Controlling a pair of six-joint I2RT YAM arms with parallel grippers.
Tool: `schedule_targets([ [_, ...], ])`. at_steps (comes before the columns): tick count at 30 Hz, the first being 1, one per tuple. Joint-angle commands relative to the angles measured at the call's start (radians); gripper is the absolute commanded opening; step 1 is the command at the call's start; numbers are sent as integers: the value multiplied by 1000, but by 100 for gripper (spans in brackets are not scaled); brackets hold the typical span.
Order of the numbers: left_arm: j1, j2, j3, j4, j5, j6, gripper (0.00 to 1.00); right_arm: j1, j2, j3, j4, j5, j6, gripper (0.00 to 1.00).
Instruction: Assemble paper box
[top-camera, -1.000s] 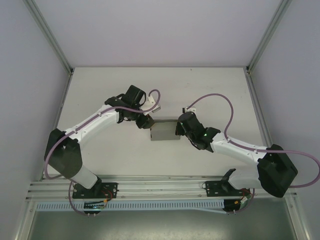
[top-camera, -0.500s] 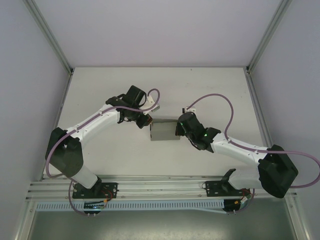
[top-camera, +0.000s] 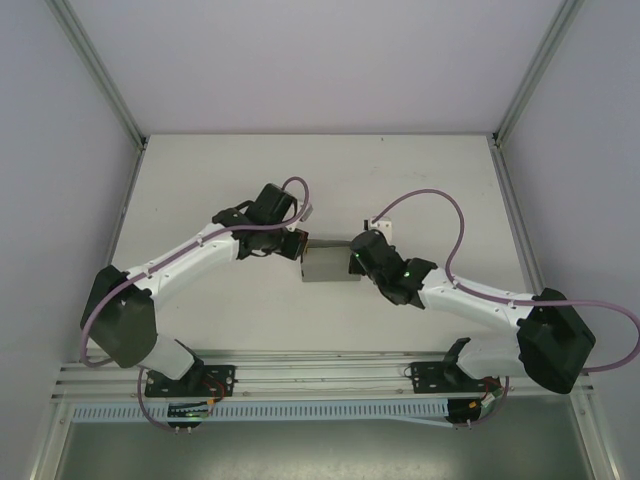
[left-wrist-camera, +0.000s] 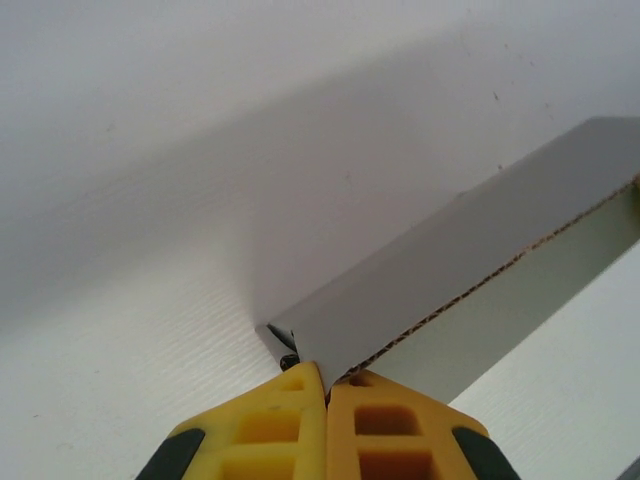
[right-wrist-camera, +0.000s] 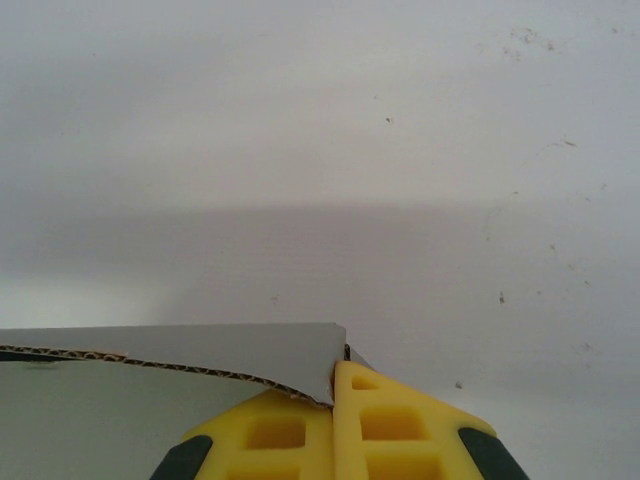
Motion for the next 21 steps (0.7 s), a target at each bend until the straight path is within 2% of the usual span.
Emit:
schedule_targets([
  [1,-22,2,-48,5,17,-113,0,26,45,-54,-234,-33,43,0],
  [9,-37,-7,-79,17,-51,-199,0,47,32,-58,-228,4,61,0],
  [21,-63,-19,-171,-49,-125,-186,0,70,-32,-99,-210,52,60,0],
])
